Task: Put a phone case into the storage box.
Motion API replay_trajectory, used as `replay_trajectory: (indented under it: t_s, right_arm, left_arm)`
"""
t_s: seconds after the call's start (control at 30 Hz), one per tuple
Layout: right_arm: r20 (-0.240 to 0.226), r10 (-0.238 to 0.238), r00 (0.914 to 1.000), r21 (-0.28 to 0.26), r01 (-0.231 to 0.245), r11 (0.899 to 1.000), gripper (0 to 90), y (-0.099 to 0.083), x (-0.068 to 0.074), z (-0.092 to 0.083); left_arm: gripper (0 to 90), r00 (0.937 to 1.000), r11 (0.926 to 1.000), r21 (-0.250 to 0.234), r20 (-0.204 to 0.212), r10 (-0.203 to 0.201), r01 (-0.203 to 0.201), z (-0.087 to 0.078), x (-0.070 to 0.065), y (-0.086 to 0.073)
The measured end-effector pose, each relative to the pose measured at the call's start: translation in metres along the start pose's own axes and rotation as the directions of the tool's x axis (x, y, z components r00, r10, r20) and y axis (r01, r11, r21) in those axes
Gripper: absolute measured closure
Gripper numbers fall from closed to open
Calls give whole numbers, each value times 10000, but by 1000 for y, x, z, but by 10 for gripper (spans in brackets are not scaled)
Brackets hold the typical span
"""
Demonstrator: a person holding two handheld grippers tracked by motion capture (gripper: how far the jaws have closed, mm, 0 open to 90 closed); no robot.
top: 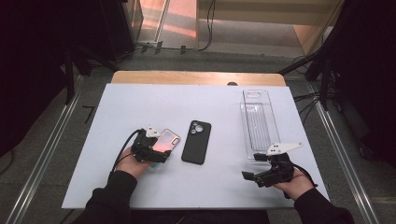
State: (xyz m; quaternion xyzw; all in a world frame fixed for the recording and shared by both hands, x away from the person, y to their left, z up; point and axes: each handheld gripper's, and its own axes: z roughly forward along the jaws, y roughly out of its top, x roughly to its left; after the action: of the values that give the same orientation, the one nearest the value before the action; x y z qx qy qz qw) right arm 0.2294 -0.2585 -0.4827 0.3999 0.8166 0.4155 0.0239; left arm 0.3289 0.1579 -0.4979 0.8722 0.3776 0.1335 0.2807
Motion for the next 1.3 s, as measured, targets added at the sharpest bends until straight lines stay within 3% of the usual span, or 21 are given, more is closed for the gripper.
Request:
replay_trajectory:
  t_s: [0.2, 0.4, 0.53, 0.7, 0.9, 1.3]
  right_arm:
    - [-9, -15, 10000, -4, 15, 10000, 61, 0, 0, 0]
    - [-44, -26, 10000, -13, 26, 10000, 61, 0, 1, -1]
    - [-46, -79, 10000, -25, 79, 10000, 61, 0, 1, 0]
    - [-61, -42, 10000, -51, 42, 10000, 61, 0, 1, -1]
    - [-84, -58, 9999, -123, 57, 9999, 61, 1, 2, -1]
    - [-141, 38, 9999, -165, -40, 9999, 61, 2, 2, -2]
  left_arm:
    - [167, 9999, 9999, 117, 164, -40, 38, -1, 2, 2]
    - [167, 9983, 9991, 79, 396, -416, 413, -5, 7, 3]
    - [167, 9957, 9970, -251, 575, -723, 738, -12, 11, 5]
    - [167, 9960, 9975, -327, 672, -597, 620, -20, 14, 6]
    - [168, 9921, 9951, -463, 946, -826, 873, -29, 15, 8]
    - [167, 9798, 9928, -843, 1881, -682, 853, -44, -2, 15]
